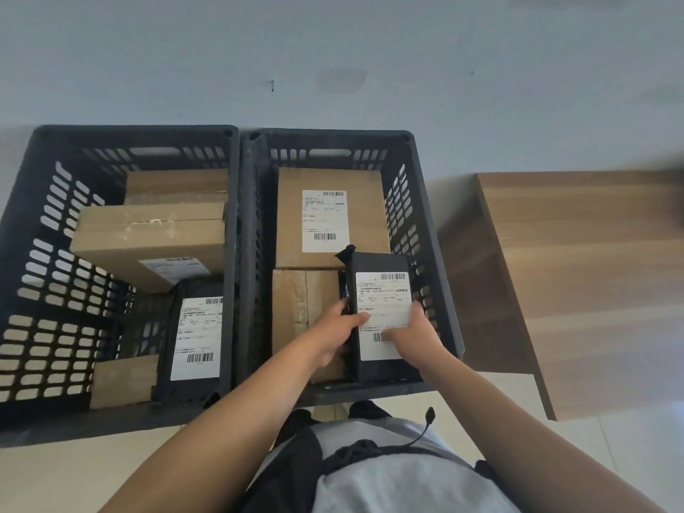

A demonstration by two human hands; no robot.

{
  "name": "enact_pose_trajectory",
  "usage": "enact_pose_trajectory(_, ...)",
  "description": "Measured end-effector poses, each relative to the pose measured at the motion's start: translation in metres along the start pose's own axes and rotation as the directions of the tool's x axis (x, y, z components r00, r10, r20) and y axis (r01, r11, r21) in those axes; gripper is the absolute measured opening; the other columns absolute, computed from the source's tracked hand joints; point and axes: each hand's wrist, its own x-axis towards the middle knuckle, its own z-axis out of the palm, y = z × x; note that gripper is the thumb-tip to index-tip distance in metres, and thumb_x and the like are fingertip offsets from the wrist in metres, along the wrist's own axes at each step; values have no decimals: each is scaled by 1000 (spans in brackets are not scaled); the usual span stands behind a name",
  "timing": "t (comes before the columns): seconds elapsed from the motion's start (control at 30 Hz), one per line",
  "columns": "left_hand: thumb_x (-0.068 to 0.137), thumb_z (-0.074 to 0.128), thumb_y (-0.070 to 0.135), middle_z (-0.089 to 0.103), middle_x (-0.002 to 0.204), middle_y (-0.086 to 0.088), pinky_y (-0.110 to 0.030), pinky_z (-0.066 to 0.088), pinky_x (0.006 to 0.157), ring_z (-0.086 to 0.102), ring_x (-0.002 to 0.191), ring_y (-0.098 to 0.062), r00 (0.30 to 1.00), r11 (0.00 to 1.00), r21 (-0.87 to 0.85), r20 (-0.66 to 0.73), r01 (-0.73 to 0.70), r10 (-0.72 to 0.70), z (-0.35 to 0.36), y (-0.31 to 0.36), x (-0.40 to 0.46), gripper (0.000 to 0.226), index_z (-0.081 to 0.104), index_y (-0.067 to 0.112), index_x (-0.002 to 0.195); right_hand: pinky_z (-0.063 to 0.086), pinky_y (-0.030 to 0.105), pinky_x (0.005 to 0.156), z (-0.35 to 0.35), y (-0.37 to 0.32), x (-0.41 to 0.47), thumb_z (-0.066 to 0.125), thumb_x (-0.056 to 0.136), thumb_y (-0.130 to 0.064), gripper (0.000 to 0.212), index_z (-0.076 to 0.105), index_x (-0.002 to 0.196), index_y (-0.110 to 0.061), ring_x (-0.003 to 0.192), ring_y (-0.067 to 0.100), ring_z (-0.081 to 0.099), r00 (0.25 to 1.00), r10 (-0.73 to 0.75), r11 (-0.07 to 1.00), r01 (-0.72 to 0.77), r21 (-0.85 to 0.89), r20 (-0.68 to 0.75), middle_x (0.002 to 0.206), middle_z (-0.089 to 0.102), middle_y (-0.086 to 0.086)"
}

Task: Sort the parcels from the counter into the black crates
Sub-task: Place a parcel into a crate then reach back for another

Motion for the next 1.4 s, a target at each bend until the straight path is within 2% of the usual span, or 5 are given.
enact_pose_trajectory(0.27, 102, 62, 19, 73, 120, 5, -31, 48, 74, 64, 109, -13, 994, 996, -68, -88, -64, 58, -29, 19, -26, 32, 59, 24, 133, 56, 21, 62, -32, -14, -12, 62, 102, -17, 48, 46, 143, -35, 91, 7, 68, 988, -83, 949, 37, 313, 134, 105, 66, -14)
enact_pose_trajectory(0.37, 102, 61, 17, 73, 117, 7, -27, 44, 72, 63, 103, -8, 990, 997, -30, -130, -66, 61, -43, 20, -38, 31, 60, 23, 132, 58, 41, 93, -27, -20, -11, 64, 101, -14, 50, 47, 144, -32, 106, 17, 68, 960, -63, 943, -33, 332, 274, 115, 71, -3)
enact_pose_trajectory(0.7, 105, 45, 6, 65, 120, 9, -29, 54, 84, 63, 102, -10, 885, 981, 193, -449, -34, 120, -55, -12, -66, 40, 52, 31, 135, 53, 47, 104, 41, -35, 2, 64, 98, -3, 69, 35, 156, -28, 119, 27, 63, 878, -83, 982, -9, 189, 472, 128, 66, 4)
enact_pose_trajectory(0.93, 97, 44, -7, 25, 163, 0, -28, 49, 99, 48, 133, -17, 887, 809, 587, -366, -16, 283, -38, -41, -69, 90, 2, 36, 164, 61, 40, 88, 55, -32, 9, 66, 95, 2, 78, 29, 158, -26, 110, 25, 68, 879, -102, 980, 7, 201, 466, 121, 67, 4)
enact_pose_trajectory(1.4, 95, 51, -6, -2, 170, 4, -40, 52, 104, 39, 141, -24, 894, 710, 691, -396, 138, 212, -44, -45, -61, 98, -7, 36, 163, 60, 33, 82, 65, -37, -4, 67, 96, -1, 78, 29, 159, -27, 113, 29, 69, 902, -146, 984, 92, 151, 406, 128, 69, 8)
